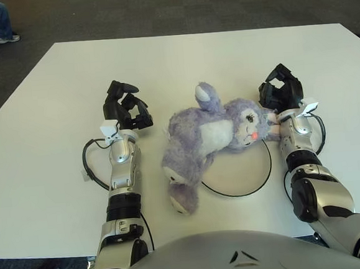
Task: Put the doll into the plate.
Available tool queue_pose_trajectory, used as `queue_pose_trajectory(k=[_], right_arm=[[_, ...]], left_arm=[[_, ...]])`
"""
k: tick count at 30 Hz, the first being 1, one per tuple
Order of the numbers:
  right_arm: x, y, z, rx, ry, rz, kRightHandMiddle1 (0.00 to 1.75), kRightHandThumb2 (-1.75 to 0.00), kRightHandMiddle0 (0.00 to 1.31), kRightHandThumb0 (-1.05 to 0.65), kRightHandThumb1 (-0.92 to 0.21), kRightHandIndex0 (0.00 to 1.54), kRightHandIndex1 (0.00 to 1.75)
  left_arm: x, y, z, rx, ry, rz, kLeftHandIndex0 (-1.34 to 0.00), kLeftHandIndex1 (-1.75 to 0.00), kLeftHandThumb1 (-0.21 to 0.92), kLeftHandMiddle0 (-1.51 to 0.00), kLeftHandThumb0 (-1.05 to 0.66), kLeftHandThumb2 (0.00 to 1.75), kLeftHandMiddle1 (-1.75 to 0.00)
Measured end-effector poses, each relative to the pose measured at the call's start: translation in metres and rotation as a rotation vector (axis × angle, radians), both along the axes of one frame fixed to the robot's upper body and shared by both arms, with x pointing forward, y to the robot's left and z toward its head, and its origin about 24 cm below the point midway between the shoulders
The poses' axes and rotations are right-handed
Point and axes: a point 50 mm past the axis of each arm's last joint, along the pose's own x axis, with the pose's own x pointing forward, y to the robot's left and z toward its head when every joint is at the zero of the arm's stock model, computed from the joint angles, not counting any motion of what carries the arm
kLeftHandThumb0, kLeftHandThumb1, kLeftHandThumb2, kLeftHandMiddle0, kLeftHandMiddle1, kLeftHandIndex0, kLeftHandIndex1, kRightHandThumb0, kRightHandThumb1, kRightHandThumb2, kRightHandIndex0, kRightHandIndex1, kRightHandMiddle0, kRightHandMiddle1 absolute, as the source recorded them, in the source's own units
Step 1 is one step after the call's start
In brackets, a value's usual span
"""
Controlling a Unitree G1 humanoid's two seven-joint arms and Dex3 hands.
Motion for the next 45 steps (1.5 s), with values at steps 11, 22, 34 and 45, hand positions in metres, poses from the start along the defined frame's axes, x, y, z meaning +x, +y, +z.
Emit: queue_pose_trajectory(k=[11, 22, 34, 45], right_arm=[[-0.003, 0.001, 0.004, 0.004, -0.01, -0.059, 1.75, -1.37, 0.65, -0.5, -0.27, 1.29, 1.75], [-0.009, 0.004, 0.005, 0.019, -0.015, -0.074, 1.75, -1.37, 0.65, -0.5, -0.27, 1.3, 1.75], [-0.015, 0.006, 0.006, 0.039, -0.008, -0.096, 1.75, -1.37, 0.65, -0.5, -0.27, 1.28, 1.75], [-0.019, 0.008, 0.006, 0.051, -0.004, -0.102, 1.75, -1.36, 0.65, -0.5, -0.28, 1.27, 1.75]], left_arm=[[-0.002, 0.0, 0.002, 0.002, -0.01, -0.006, -0.61, -1.75, 0.01, -0.87, 0.0, 1.65, -1.68], [-0.003, -0.001, 0.002, 0.0, -0.014, -0.007, -0.61, -1.75, 0.0, -0.86, 0.0, 1.67, -1.71], [-0.003, -0.002, 0.003, 0.002, -0.016, -0.008, -0.64, -1.75, -0.03, -0.89, 0.0, 1.7, -1.7], [-0.005, -0.001, 0.004, 0.003, -0.021, -0.01, -0.65, -1.75, -0.04, -0.9, 0.0, 1.71, -1.69]])
